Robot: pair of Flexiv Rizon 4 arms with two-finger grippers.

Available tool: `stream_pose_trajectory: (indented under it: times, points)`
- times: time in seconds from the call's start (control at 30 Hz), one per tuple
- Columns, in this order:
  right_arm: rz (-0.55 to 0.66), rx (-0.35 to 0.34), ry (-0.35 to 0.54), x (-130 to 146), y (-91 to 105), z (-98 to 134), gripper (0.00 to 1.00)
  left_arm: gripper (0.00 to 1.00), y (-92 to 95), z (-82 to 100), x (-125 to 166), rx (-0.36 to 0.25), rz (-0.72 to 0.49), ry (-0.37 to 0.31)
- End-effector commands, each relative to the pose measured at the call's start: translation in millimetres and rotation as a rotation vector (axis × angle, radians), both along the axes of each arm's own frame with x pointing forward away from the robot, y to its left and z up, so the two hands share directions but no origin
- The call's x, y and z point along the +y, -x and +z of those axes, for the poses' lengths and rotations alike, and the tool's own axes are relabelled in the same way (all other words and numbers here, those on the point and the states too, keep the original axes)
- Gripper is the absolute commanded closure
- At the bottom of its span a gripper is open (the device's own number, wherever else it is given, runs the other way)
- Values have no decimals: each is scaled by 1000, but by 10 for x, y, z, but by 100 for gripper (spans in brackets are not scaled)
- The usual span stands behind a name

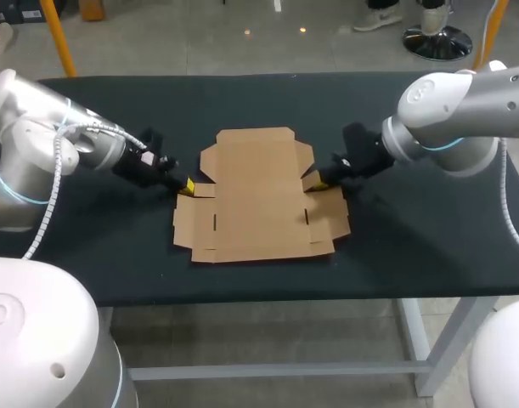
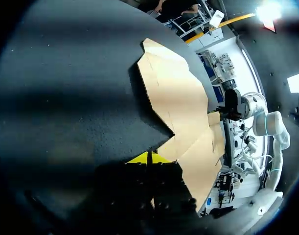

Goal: Assemble the packaging by folding the flat box into shape, placing the metal phone stand inside, and closing the box properly

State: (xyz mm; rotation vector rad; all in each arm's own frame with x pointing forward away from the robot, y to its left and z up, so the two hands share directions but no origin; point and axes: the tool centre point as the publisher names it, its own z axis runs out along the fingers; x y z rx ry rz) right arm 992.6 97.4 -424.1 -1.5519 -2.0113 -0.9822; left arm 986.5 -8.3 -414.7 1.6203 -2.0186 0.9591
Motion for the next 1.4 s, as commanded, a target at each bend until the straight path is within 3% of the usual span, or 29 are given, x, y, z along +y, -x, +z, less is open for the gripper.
stream_pose_trajectory:
  times: [0.03, 0.6, 1.4]
  points:
    - [4, 3, -1, 8, -11, -1, 100, 100, -58, -15, 33, 12, 11, 3]
    - [2, 8, 6, 34, -8, -9, 100, 100, -15, 66, -39, 27, -11, 17]
    - [-116, 69, 146, 168, -11, 33, 100, 100, 29, 156, -246, 60, 161, -191]
